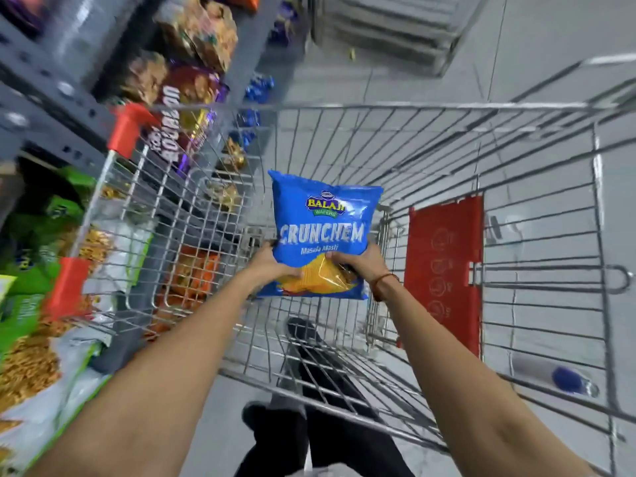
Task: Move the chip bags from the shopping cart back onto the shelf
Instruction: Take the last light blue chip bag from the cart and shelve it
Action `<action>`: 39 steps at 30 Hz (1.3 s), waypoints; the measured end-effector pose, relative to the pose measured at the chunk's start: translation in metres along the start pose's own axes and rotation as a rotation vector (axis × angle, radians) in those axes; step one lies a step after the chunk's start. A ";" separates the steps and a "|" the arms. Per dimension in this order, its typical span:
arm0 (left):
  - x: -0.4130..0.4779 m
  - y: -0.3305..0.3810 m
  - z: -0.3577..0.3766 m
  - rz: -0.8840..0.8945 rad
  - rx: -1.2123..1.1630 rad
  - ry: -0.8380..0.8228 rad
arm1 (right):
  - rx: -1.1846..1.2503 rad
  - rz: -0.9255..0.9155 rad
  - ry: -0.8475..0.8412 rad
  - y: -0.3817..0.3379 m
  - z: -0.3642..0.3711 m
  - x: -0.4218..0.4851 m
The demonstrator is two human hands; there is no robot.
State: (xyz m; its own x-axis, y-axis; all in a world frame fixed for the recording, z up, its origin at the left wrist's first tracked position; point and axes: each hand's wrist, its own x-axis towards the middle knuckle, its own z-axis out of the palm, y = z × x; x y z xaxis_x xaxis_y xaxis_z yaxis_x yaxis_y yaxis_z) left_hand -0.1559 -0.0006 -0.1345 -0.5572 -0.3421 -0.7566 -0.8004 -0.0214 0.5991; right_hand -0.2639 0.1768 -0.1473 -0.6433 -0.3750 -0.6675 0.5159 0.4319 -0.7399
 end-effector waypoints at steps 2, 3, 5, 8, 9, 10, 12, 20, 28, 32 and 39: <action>-0.023 0.021 -0.021 0.055 0.002 0.023 | 0.019 -0.065 -0.007 -0.028 0.002 -0.016; -0.036 0.031 -0.032 0.090 0.003 0.038 | 0.024 -0.105 -0.009 -0.045 0.004 -0.025; -0.065 0.054 -0.058 0.181 0.004 0.076 | 0.030 -0.199 -0.020 -0.081 0.010 -0.044; -0.115 0.089 -0.098 0.322 0.013 0.187 | 0.039 -0.362 -0.065 -0.141 0.024 -0.077; -0.134 0.100 -0.111 0.371 0.012 0.219 | 0.052 -0.417 -0.074 -0.162 0.030 -0.089; -0.152 0.110 -0.125 0.418 0.010 0.242 | 0.068 -0.472 -0.083 -0.183 0.036 -0.103; -0.192 0.128 -0.152 0.516 0.001 0.287 | 0.099 -0.597 -0.118 -0.225 0.050 -0.135; -0.369 0.159 -0.244 0.855 -0.066 0.623 | 0.163 -1.067 -0.282 -0.358 0.117 -0.285; -0.556 0.121 -0.300 1.046 -0.107 0.989 | 0.237 -1.351 -0.524 -0.420 0.210 -0.424; -0.625 0.075 -0.325 0.972 -0.089 1.222 | 0.242 -1.419 -0.705 -0.426 0.274 -0.484; -0.715 -0.011 -0.356 0.829 -0.196 1.487 | 0.175 -1.405 -0.965 -0.412 0.392 -0.563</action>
State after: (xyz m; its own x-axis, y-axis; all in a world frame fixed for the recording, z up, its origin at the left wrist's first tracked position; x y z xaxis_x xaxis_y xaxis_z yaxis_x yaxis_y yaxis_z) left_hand 0.3299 -0.0899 0.4936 -0.0177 -0.8308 0.5563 -0.3255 0.5309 0.7824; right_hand 0.1070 -0.1115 0.5000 -0.1077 -0.7090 0.6969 -0.0109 -0.7001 -0.7140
